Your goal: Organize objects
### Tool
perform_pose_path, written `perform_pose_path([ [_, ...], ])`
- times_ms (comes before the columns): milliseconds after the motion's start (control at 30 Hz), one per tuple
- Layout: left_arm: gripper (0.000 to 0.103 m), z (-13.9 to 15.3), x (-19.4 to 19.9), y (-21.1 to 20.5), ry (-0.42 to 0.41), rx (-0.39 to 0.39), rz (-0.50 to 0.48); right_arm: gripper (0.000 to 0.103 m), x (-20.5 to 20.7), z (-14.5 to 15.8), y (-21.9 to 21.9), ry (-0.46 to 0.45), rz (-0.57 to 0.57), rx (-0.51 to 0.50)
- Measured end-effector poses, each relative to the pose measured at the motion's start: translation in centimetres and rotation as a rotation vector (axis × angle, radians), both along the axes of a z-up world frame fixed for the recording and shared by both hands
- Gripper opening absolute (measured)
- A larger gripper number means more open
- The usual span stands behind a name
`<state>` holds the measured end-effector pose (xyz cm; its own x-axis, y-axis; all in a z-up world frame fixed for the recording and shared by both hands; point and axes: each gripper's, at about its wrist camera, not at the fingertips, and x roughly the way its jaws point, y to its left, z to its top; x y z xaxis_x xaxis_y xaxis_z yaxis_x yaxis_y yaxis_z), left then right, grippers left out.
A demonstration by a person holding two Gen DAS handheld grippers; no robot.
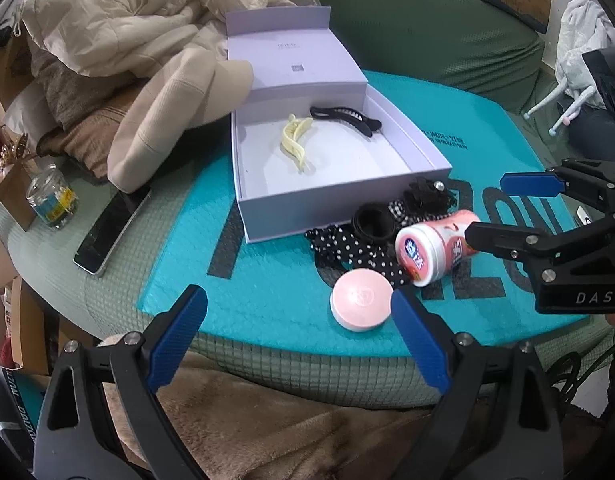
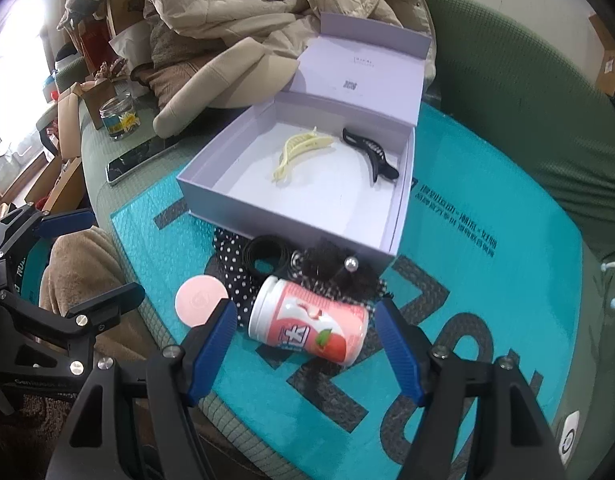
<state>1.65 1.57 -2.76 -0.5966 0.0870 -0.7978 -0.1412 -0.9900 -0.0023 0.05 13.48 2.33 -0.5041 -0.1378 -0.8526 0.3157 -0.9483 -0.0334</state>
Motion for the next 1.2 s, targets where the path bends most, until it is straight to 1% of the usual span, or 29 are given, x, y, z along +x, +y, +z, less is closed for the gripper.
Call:
perform_pose_path([
  [267,0.093,-1.6,-0.3,0.8,-0.052,0.024,-0.028,0.073,-0.1,-1.6,0.6,-0.048,-0.017,-0.037],
  [500,0.093,-2.9,-0.8,1.7,-0.101,0.038,-0.058,0.073,-0.9,-3.0,0.9,-0.088,-0.048,-0.047],
  [633,0.093,-3.7,-1.3,1.9,-0.13,0.044,-0.064,0.073,-1.4,-3.6,1.1,-0.114,-0.063,-0.083],
  [767,0.093,-4.2,-1.8,1.8,-0.146,0.058,-0.057,0.076,-2.0,-3.7,1.1,-0.111,-0.067,-0.097],
  [833,0.093,-4.5,-2.2,1.5,-0.154,0.074,-0.051,0.08,-2.3,-3.8,0.9,-0.112,-0.062,-0.084],
  [1000,0.093,-5.3,-3.0,1.1,-0.178,0.101,-0.042,0.082,-3.3,-4.3,0.6,-0.12,-0.067,-0.072],
  [1100,0.093,-5.9,-3.4,1.0,-0.194,0.115,-0.04,0.083,-3.8,-4.5,0.8,-0.133,-0.086,-0.104],
  [1200,0.093,-6.3,-3.8,0.8,-0.205,0.128,-0.034,0.087,-4.3,-4.9,0.8,-0.151,-0.096,-0.113],
])
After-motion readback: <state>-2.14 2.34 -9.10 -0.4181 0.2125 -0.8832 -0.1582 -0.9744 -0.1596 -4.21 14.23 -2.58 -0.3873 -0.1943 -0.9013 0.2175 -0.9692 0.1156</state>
